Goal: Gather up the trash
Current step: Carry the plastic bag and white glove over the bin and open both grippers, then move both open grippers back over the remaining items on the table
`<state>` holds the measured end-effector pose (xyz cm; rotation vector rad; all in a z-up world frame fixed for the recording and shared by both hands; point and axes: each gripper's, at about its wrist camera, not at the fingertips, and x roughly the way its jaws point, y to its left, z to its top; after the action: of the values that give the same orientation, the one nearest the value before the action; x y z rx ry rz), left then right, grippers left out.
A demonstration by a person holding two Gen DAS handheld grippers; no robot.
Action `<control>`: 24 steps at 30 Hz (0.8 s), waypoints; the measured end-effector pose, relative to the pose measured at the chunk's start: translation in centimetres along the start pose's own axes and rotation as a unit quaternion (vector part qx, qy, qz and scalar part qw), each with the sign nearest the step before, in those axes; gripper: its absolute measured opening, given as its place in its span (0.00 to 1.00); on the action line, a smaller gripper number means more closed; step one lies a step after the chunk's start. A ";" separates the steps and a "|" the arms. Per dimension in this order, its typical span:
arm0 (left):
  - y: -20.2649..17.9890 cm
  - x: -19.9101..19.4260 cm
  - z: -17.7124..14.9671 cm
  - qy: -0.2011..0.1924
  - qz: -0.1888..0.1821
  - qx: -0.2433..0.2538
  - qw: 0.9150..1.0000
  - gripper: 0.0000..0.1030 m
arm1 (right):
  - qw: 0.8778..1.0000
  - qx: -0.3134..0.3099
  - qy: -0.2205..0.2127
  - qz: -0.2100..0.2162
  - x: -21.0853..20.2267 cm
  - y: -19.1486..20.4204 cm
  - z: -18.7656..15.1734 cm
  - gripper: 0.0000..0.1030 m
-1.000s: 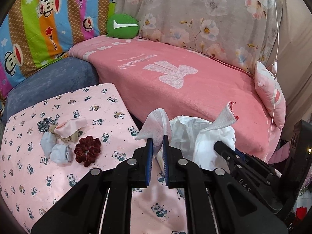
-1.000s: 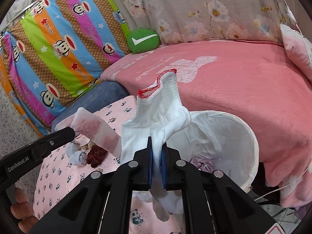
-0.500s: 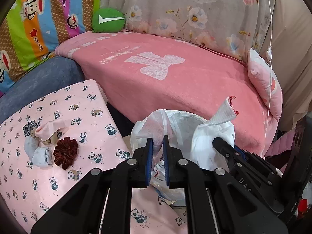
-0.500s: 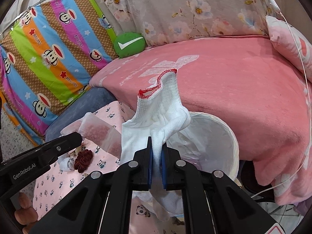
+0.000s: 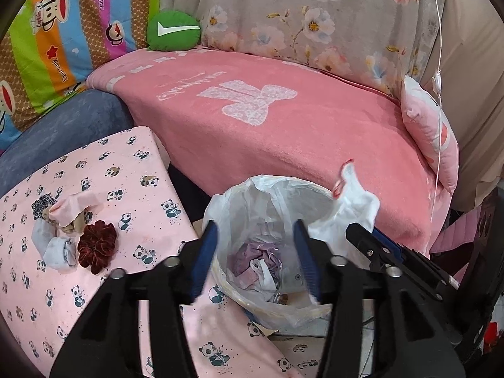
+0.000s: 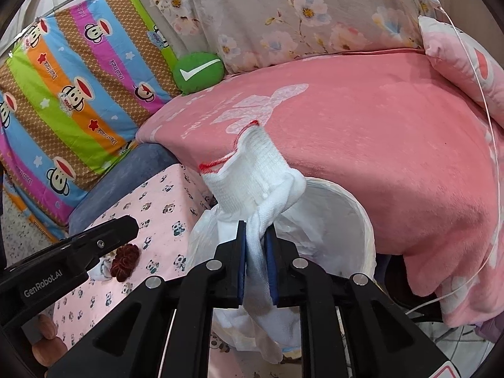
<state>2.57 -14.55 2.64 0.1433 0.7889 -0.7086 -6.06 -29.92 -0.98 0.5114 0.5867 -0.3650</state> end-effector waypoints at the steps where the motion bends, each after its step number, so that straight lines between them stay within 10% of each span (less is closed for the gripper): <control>1: 0.1 -0.2 -0.1 -0.008 0.005 -0.001 1.000 0.65 | 1.000 0.002 -0.002 0.001 -0.1 0.0 0.0 0.23; 4: 0.4 -0.6 -0.1 -0.015 0.012 -0.003 1.000 0.68 | 1.000 0.001 -0.007 -0.001 -0.3 0.1 -0.1 0.36; 24: 7.8 -4.0 -3.6 -0.011 0.076 -0.068 0.995 0.69 | 0.999 -0.037 0.008 0.032 -1.3 5.0 -1.4 0.41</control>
<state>3.38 -5.09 1.77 0.0717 0.7946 -0.5111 -5.36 -24.87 0.55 0.4607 0.5957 -0.2784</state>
